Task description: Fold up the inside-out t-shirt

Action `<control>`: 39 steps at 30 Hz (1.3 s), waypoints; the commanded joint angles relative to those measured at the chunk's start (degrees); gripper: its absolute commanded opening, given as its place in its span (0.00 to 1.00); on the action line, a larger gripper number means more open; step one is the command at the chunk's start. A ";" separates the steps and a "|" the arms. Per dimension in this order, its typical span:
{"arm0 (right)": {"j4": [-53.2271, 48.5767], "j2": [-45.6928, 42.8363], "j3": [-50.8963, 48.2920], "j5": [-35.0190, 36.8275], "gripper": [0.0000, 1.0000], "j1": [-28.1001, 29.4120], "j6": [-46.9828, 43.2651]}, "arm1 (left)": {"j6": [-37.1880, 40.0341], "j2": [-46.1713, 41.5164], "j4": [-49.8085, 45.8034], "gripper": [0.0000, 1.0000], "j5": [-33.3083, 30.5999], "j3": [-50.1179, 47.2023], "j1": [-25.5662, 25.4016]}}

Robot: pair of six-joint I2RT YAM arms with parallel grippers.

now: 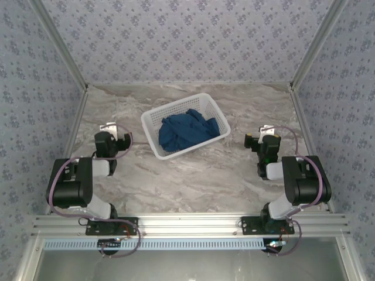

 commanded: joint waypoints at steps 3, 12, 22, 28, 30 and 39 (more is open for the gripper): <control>0.71 -0.11 0.91 -0.17 1.00 -0.15 -0.23 | 0.79 0.33 1.98 0.98 0.64 0.42 -0.04; -0.43 -0.05 1.36 -1.27 1.00 -0.66 0.54 | 0.77 0.30 1.98 0.98 0.73 0.42 0.04; -0.62 -0.35 1.44 -2.32 1.00 -1.94 1.11 | 0.59 0.31 1.84 0.98 0.40 0.49 0.08; -3.58 -7.11 0.29 2.42 1.00 -1.28 1.49 | -1.65 -8.02 -16.79 0.98 -5.60 7.21 0.06; -11.22 -14.56 1.14 5.98 1.00 -1.27 3.48 | -4.91 -12.91 -20.83 0.98 -5.51 8.20 0.08; -39.50 -27.68 12.10 -1.60 0.97 8.72 18.18 | -7.35 -18.34 -35.44 0.98 12.33 17.69 -15.22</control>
